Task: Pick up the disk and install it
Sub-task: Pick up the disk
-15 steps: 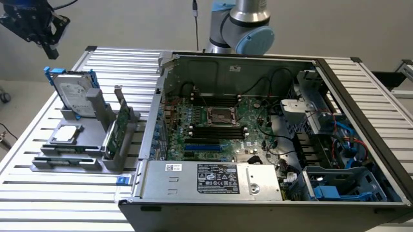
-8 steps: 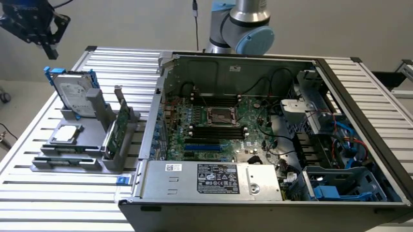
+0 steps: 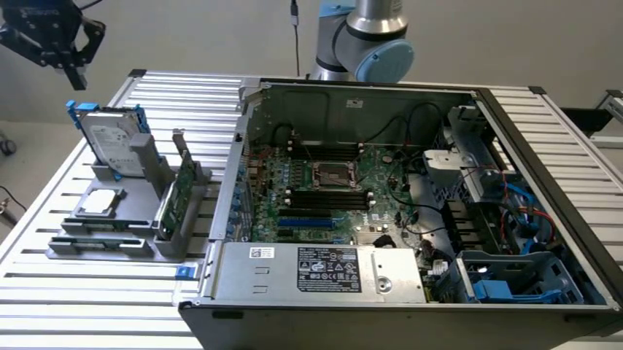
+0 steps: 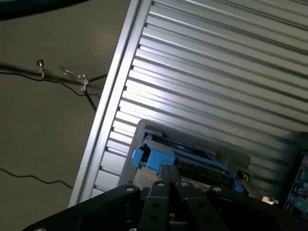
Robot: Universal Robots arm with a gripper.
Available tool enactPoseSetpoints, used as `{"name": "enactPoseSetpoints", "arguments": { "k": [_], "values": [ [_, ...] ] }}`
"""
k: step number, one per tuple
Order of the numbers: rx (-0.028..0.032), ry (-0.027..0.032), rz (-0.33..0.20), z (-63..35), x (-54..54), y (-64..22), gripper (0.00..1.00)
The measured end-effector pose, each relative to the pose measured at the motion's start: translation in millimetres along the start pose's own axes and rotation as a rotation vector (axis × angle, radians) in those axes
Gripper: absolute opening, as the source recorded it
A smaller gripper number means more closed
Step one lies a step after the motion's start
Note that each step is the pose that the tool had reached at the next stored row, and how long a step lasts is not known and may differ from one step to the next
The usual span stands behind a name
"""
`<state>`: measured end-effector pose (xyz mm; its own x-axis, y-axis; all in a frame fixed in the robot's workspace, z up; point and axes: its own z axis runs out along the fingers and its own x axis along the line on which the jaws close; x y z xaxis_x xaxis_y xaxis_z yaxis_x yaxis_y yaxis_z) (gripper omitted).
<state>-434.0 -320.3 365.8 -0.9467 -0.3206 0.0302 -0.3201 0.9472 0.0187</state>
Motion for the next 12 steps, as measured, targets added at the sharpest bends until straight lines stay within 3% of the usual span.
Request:
{"name": "enactPoseSetpoints", "arguments": {
  "k": [12],
  "values": [
    [0.0063,0.0040,-0.218,0.1,0.0,0.0,0.11]
  ]
}}
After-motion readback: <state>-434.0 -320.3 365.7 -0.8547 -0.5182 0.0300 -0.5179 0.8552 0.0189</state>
